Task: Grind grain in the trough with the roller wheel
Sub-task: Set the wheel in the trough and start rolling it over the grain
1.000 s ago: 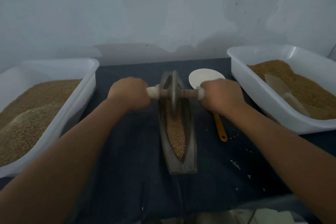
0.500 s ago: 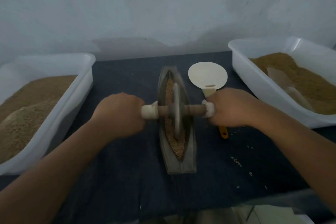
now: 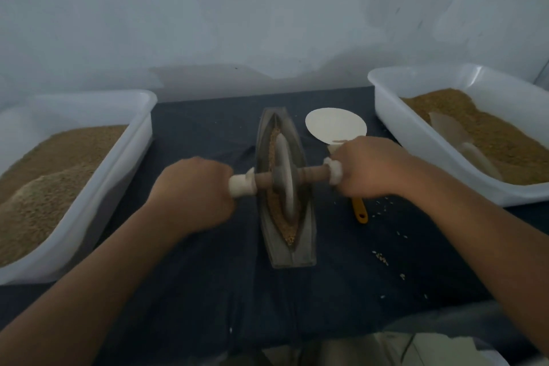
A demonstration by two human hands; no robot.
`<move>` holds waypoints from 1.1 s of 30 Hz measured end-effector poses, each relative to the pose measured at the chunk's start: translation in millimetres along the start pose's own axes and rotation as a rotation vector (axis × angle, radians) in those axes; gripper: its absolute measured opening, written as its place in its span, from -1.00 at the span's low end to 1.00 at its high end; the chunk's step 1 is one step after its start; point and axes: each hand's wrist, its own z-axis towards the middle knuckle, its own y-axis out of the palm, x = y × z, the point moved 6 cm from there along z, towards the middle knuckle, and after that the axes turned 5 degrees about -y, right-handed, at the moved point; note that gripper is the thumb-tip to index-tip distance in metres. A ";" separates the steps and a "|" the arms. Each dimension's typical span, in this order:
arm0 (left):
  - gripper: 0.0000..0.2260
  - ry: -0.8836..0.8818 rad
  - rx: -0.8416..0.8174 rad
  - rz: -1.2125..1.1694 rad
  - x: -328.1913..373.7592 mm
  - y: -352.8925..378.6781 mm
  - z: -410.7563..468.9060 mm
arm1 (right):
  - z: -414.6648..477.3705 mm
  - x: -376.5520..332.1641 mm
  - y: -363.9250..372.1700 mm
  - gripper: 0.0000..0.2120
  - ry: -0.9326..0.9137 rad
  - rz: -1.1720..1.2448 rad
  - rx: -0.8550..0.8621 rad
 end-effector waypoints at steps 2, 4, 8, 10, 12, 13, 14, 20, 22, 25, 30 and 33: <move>-0.79 0.026 0.042 0.007 -1.2 -3.2 -17.2 | -15.2 -1.9 5.3 -0.79 -0.026 0.029 -0.065; -0.78 0.004 0.007 -0.002 -3.6 2.1 -9.1 | -8.6 -1.3 2.3 -0.76 -0.010 -0.010 0.026; -0.82 -0.137 -0.055 -0.062 -6.9 15.3 57.2 | 35.9 -1.1 -20.8 -0.74 0.053 -0.127 0.398; -0.81 -0.193 -0.035 -0.095 -10.8 14.0 86.2 | 57.6 3.9 -30.4 -0.78 0.087 -0.206 0.420; -0.77 -0.196 -0.038 -0.118 -10.6 13.4 96.8 | 69.3 9.1 -36.2 -0.77 0.112 -0.235 0.352; -0.76 -0.179 -0.050 -0.122 -8.8 12.7 94.5 | 70.9 10.1 -36.7 -0.76 0.108 -0.220 0.323; -0.76 -0.153 -0.063 -0.119 -6.0 11.9 87.2 | 68.4 10.3 -36.1 -0.77 0.104 -0.197 0.297; -0.82 0.002 -0.100 -0.071 -3.8 6.7 -4.3 | -7.9 -4.9 -5.1 -0.81 0.027 0.007 -0.122; -0.78 0.017 -0.103 -0.087 -6.8 7.3 -16.6 | -19.6 -9.5 -0.3 -0.82 0.000 0.018 -0.162; -0.80 -0.021 -0.137 -0.078 -5.2 12.9 8.8 | 5.1 -6.7 -6.1 -0.79 0.044 -0.043 -0.021; -0.80 -0.106 -0.002 0.011 -3.1 0.5 89.7 | 57.5 13.4 -13.0 -0.73 0.195 -0.115 0.325; -0.79 -0.075 0.001 0.017 1.3 -5.9 94.2 | 59.4 16.5 -9.2 -0.74 0.208 -0.097 0.296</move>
